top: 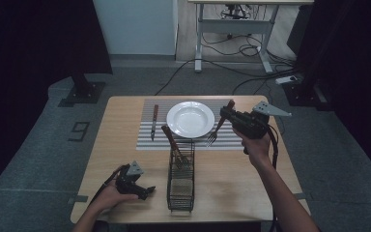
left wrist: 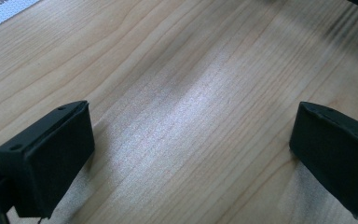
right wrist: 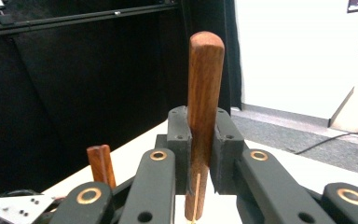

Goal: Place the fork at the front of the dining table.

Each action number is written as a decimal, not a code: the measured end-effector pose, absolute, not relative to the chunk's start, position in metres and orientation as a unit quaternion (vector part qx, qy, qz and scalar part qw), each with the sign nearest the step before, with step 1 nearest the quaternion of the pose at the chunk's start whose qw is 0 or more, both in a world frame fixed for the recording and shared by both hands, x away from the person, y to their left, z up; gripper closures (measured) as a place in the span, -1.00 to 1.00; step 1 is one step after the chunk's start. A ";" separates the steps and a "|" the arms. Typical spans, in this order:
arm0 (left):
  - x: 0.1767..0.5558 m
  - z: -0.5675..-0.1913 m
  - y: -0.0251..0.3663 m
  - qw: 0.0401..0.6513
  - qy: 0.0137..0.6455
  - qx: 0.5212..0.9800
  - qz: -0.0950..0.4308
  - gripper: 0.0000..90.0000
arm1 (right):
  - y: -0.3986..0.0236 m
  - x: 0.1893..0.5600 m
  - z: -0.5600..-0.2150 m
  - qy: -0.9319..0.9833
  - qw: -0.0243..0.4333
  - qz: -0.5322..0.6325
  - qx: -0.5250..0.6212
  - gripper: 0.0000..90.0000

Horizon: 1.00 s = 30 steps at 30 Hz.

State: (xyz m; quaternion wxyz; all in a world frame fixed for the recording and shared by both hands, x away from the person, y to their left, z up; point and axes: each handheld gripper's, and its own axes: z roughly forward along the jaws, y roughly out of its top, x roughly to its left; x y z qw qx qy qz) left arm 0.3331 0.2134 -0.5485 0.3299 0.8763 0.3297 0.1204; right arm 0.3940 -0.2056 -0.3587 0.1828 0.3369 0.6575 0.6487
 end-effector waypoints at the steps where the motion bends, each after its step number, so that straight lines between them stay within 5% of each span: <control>1: 0.333 -0.548 0.213 0.330 0.330 0.876 0.120 -1.00 | -0.207 0.396 -0.361 0.658 0.184 0.646 0.341 0.78; 30: 0.333 -0.549 0.214 0.330 0.329 0.877 0.121 -1.00 | -0.226 0.429 -0.402 0.674 0.208 0.576 0.413 0.78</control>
